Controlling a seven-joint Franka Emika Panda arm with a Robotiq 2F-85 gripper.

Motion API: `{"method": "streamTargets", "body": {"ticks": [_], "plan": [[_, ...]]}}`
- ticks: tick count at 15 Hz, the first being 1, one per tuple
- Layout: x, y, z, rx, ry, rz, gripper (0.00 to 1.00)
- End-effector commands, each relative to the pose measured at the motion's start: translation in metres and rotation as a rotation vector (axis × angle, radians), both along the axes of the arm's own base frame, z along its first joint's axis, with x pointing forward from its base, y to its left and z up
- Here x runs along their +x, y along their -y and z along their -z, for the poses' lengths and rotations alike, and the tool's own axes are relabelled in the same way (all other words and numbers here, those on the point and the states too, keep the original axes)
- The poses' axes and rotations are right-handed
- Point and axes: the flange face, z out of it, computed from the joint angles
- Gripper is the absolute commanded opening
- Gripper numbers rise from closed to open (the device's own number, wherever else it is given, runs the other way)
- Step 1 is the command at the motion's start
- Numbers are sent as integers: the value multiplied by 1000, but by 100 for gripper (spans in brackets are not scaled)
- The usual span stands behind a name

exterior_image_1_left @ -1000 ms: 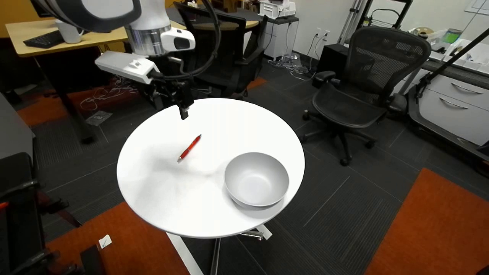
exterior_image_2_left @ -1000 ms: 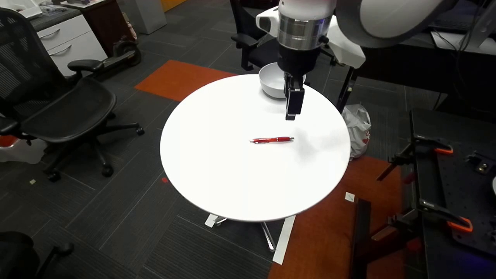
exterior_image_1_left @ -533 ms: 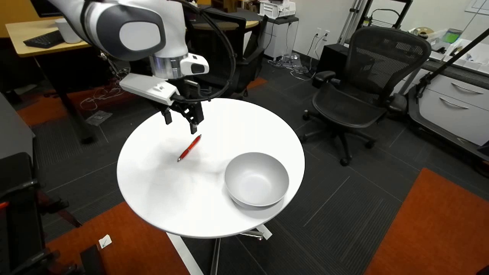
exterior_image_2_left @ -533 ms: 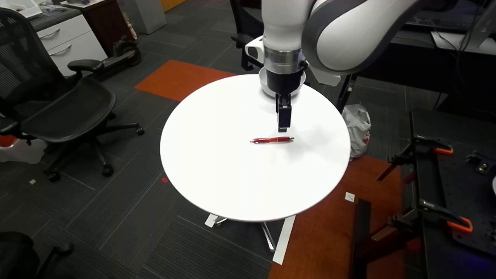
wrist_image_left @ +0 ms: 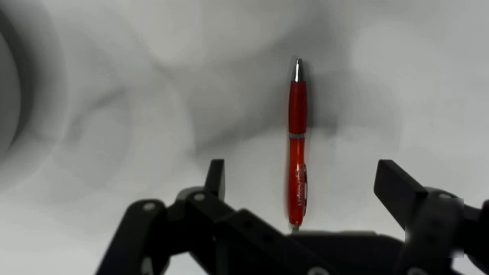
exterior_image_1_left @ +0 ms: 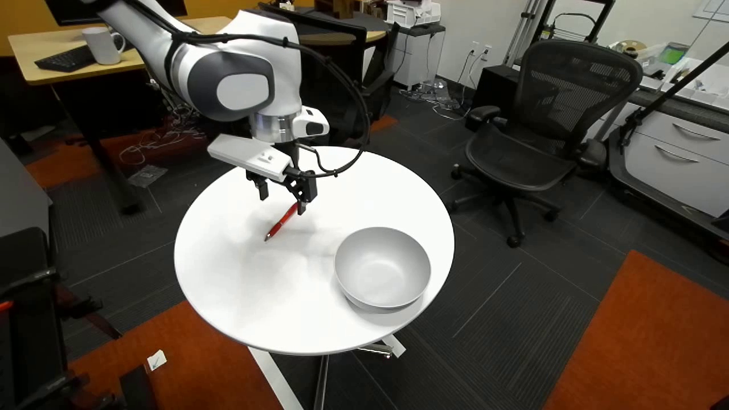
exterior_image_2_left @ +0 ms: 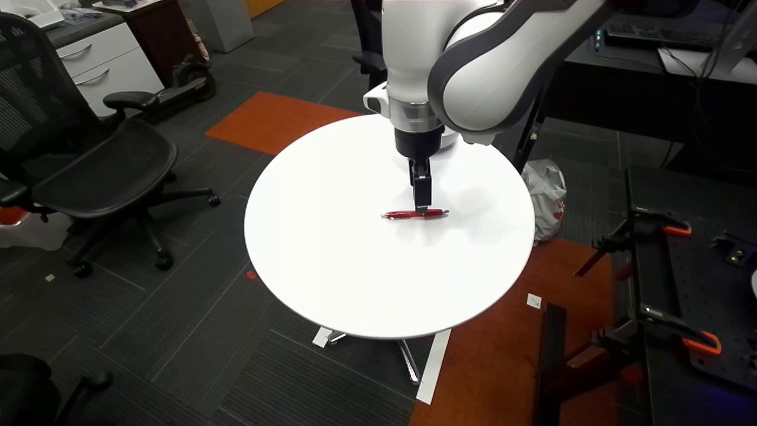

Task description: Take the pen from the table and place it in the white bowl

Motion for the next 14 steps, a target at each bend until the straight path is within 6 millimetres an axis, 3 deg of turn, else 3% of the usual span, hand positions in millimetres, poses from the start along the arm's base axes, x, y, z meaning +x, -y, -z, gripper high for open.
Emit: {"method": "streamTargets", "body": {"ticks": [1,8,9,14], "plan": [[10,-8,20,38,-2,-20,100],[12,-12,49,54,-41,-19,100],[13,-10,51,60,-42,-3,80],[21,8,45,69,-36,28,42]]}}
